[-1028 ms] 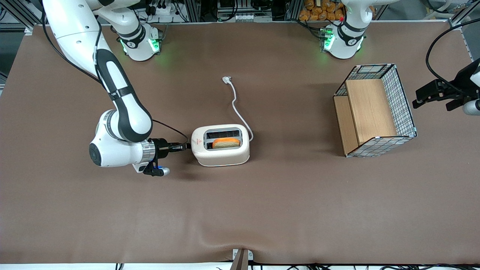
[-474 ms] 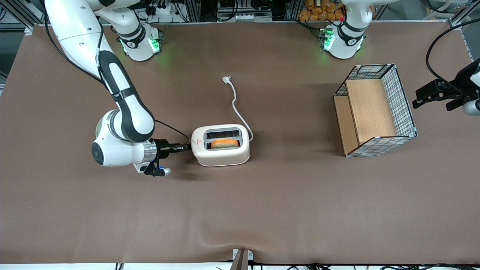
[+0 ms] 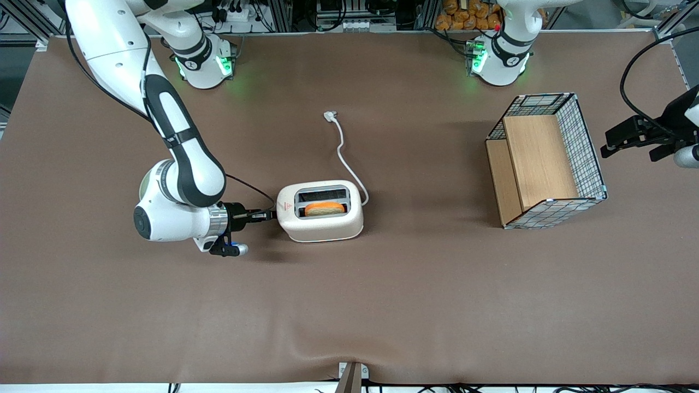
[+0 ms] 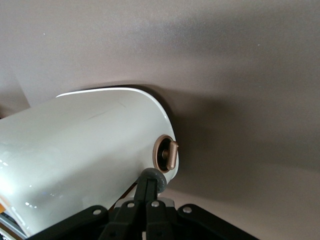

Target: Press toaster button with right arm

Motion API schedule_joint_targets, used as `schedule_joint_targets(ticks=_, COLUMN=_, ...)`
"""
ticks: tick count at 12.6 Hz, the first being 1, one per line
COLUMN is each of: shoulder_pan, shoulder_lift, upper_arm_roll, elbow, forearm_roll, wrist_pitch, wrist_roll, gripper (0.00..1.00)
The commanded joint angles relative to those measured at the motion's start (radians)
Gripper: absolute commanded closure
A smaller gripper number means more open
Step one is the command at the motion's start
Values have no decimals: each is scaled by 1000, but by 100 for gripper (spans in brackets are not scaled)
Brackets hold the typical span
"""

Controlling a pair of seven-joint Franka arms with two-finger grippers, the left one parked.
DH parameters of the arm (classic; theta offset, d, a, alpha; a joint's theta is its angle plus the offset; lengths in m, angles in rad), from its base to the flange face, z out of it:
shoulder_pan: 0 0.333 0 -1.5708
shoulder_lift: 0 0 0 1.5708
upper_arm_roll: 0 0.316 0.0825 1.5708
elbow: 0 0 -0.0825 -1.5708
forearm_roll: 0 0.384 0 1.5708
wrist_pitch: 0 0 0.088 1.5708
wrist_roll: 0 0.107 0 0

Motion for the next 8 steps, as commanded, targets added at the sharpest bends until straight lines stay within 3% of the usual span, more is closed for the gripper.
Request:
schedule_joint_targets(ticks=1, shoulder_pan=16, shoulder_lift=25, upper_arm_roll=-9, elbow=-29, forearm_roll=20, wrist_pitch=54, wrist_roll=-44, gripper=100)
schedule_joint_targets(ticks=8, shoulder_pan=13, shoulder_lift=25, upper_arm_roll=-7, elbow=-23, forearm_roll=20, wrist_pitch=43, wrist_roll=-39, gripper=100)
